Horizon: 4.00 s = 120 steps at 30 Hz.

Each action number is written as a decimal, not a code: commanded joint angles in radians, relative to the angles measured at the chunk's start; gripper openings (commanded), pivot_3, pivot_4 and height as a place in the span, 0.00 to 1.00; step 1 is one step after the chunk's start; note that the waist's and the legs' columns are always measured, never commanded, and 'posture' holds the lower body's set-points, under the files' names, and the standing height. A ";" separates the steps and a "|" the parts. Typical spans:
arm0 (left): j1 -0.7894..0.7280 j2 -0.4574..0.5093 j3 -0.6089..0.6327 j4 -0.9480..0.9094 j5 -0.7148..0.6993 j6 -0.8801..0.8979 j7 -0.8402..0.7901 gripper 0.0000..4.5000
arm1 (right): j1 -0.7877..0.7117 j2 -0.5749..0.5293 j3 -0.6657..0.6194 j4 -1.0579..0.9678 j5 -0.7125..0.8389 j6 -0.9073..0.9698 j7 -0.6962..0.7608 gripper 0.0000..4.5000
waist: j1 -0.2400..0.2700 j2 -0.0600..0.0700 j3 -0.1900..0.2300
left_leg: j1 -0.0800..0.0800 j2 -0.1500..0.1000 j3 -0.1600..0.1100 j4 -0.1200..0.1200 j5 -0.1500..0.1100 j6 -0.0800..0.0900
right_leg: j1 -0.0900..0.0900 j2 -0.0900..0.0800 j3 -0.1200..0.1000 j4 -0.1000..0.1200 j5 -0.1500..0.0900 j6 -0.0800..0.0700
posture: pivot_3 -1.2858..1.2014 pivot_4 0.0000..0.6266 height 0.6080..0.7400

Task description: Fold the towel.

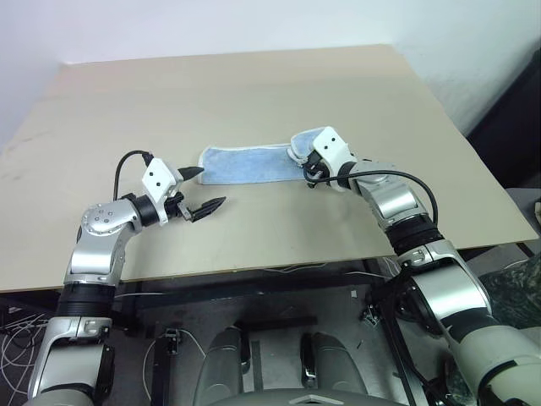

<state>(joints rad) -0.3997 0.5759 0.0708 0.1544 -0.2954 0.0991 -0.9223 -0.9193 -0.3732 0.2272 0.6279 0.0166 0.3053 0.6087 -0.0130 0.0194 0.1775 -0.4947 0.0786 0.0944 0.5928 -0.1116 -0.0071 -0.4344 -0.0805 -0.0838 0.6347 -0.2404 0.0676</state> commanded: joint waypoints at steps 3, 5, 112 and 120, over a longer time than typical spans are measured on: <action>0.011 -0.015 0.071 -0.094 -0.087 0.096 0.060 1.00 | 0.050 -0.011 -0.068 -0.202 0.067 0.019 0.077 0.65 | 0.001 0.000 0.000 | 0.000 0.000 0.000 0.000 -0.001 -0.001 | 0.000 0.000 0.000 0.001 0.000 0.000 | 0.52 0.24 0.91; 0.013 -0.022 0.088 -0.108 -0.109 0.132 0.085 1.00 | 0.070 -0.018 -0.083 -0.257 0.082 0.037 0.091 0.79 | 0.001 0.000 0.000 | 0.000 0.000 0.000 0.001 -0.001 -0.001 | 0.000 0.000 0.000 0.001 0.000 0.000 | 0.52 0.24 0.91; -0.447 -0.173 -0.263 0.251 0.115 0.167 0.259 0.00 | 0.452 -0.022 -0.203 -0.777 0.139 0.224 -0.145 0.00 | 0.018 -0.024 -0.001 | 0.015 -0.013 0.008 -0.005 -0.008 0.010 | 0.013 0.004 -0.013 0.014 -0.026 -0.012 | 0.52 0.24 0.91; -0.461 -0.202 -0.211 0.310 0.126 0.166 0.263 0.36 | 0.463 -0.019 -0.201 -0.791 0.142 0.230 -0.158 0.00 | 0.019 -0.024 -0.001 | 0.014 -0.012 0.007 -0.001 -0.012 0.012 | 0.012 0.000 -0.010 0.013 -0.026 -0.013 | 0.52 0.24 0.91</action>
<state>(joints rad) -0.8387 0.3795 -0.1695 0.4805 -0.1709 0.2789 -0.6570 -0.4517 -0.3939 0.0467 -0.1176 0.1511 0.5389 0.4565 0.0059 -0.0050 0.1770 -0.4807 0.0664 0.1018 0.5922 -0.1236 0.0044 -0.4224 -0.0806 -0.0935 0.6480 -0.2662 0.0547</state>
